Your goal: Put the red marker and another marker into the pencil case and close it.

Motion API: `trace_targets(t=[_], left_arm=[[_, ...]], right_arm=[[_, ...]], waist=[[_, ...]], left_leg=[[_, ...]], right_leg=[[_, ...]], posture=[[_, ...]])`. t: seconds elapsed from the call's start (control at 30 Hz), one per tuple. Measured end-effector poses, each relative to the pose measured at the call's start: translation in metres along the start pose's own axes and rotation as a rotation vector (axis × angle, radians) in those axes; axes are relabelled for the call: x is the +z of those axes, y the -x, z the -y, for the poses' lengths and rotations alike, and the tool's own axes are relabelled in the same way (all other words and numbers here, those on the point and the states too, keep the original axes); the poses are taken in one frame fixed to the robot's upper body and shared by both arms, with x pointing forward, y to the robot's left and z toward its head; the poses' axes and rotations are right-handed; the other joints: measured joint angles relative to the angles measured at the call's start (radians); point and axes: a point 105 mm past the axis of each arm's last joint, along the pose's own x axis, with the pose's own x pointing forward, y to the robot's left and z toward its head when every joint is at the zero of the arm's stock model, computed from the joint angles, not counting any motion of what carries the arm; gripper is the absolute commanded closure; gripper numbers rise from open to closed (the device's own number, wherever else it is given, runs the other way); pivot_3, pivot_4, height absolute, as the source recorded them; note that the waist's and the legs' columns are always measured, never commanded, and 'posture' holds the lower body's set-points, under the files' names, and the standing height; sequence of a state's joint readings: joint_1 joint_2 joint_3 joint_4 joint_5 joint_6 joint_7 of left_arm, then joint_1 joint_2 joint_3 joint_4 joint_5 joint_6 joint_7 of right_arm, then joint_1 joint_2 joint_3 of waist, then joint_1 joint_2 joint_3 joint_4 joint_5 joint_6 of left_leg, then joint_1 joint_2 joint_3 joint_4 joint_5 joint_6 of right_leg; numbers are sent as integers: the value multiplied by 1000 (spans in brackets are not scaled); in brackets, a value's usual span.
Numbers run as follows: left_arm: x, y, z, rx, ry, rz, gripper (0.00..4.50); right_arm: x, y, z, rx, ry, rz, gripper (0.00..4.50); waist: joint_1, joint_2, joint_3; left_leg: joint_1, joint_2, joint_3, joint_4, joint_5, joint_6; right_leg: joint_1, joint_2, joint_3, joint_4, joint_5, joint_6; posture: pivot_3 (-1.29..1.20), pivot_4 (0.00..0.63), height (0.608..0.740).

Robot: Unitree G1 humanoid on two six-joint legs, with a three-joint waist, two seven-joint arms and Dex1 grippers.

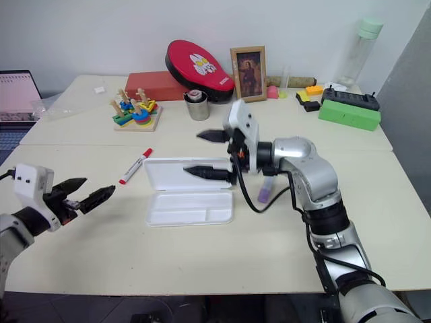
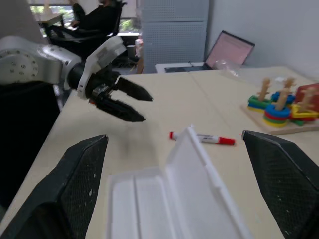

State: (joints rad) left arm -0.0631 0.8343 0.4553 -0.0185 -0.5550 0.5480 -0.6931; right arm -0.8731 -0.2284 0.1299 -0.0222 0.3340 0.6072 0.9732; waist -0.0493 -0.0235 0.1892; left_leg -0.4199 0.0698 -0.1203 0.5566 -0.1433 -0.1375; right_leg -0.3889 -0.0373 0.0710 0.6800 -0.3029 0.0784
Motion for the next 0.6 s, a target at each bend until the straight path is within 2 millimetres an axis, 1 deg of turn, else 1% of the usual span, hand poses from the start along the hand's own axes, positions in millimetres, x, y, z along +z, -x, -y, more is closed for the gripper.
trace_targets(t=[0.03,0.13,0.33,0.47,0.57,0.6], left_arm=[[-1,-8,-1,-7,-5,-9,0],[-5,-23,-6,-1,-32,-37,0],[-20,-49,-25,60,-73,-120,0],[-31,-60,-27,63,-78,-168,0],[-31,-62,-27,52,-80,-173,0],[-31,-62,-27,47,-77,-171,371]], right_arm=[[1,0,7,-37,-8,7,32],[2,2,17,-98,-11,17,32],[4,4,24,-154,-1,31,32],[5,5,26,-163,11,35,32],[5,5,26,-167,13,34,32],[5,5,26,-168,14,35,0]], waist=[[0,0,0],[-5,0,0],[-8,0,0],[-9,1,0],[-8,1,0],[-8,1,0]], left_leg=[[0,0,0,0,0,0],[-1,0,0,-1,0,0],[-2,0,0,-1,0,0],[-1,0,0,-1,0,0],[-1,0,-1,-1,0,0],[-1,0,-1,-1,0,0]], right_leg=[[-1,0,0,0,2,-3],[-1,0,-1,0,2,-4],[-1,0,-1,0,2,-4],[-1,0,-1,1,2,-4],[-1,0,-1,1,2,-4],[-1,0,-1,1,2,-4]], posture=[[0,150,740],[0,150,740],[0,150,740],[0,150,740],[0,150,740],[0,150,740]])
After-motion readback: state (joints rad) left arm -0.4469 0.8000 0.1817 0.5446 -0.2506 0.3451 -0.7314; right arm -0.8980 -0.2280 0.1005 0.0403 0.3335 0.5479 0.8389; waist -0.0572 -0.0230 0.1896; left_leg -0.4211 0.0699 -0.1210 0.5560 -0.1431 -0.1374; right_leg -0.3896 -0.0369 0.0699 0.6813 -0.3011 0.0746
